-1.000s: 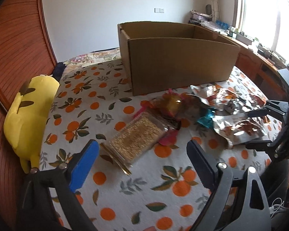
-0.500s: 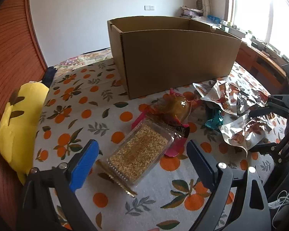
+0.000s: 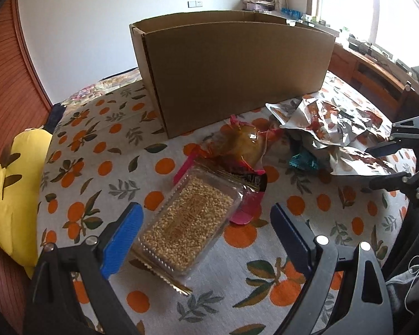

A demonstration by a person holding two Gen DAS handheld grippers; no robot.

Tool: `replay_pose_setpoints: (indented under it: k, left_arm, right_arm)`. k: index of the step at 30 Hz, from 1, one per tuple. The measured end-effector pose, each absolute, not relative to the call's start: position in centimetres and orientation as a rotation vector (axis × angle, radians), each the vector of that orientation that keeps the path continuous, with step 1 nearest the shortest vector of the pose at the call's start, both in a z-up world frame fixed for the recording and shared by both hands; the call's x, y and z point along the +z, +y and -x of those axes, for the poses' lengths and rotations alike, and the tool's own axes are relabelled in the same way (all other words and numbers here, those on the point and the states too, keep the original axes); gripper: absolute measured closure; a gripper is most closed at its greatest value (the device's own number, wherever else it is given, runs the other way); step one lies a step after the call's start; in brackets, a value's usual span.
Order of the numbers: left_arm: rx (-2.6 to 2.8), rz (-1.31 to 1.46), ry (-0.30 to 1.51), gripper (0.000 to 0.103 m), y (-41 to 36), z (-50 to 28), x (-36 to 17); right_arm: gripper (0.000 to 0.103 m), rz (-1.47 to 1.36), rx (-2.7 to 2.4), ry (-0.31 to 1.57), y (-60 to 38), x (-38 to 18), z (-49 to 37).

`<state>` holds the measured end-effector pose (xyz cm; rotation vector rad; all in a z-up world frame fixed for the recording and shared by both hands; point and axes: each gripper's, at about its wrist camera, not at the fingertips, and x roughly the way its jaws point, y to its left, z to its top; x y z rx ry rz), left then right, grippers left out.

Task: Organize snacks
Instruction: 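Reach the left tool to the clear grain-bar packet while the right tool reaches the white chicken-feet packet, then close the left tool on the grain-bar packet while the right tool grasps the chicken-feet packet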

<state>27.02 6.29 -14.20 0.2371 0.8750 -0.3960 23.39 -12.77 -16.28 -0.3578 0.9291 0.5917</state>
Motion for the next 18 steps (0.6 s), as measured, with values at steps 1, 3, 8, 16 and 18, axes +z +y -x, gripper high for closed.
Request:
replay_pose_setpoints:
  k: [1,3,8,16,18]
  left_arm:
    - [-0.398,-0.236,0.879,0.014,6.3,-27.2,-14.3]
    - [-0.394,-0.223,0.895,0.021,6.4,-27.5,-14.4]
    - [-0.385,-0.171,0.910,0.037,7.2,-28.0,-14.1]
    - [-0.396,-0.163,0.951,0.052,6.4,-26.0,-13.8]
    - [-0.421,-0.153,0.954,0.050,6.1,-25.6,-13.7]
  right_arm:
    - [0.059,0.347,0.589,0.927,-12.9,-16.2,-23.4]
    - [0.059,0.321,0.592,0.930,-13.2,-16.1,-23.3]
    - [0.060,0.272,0.596,0.916,-14.1,-15.2,-23.2]
    - [0.062,0.223,0.587,0.898,-14.5,-14.3,-23.5]
    - [0.064,0.213,0.590,0.898,-14.5,-14.3,-23.6]
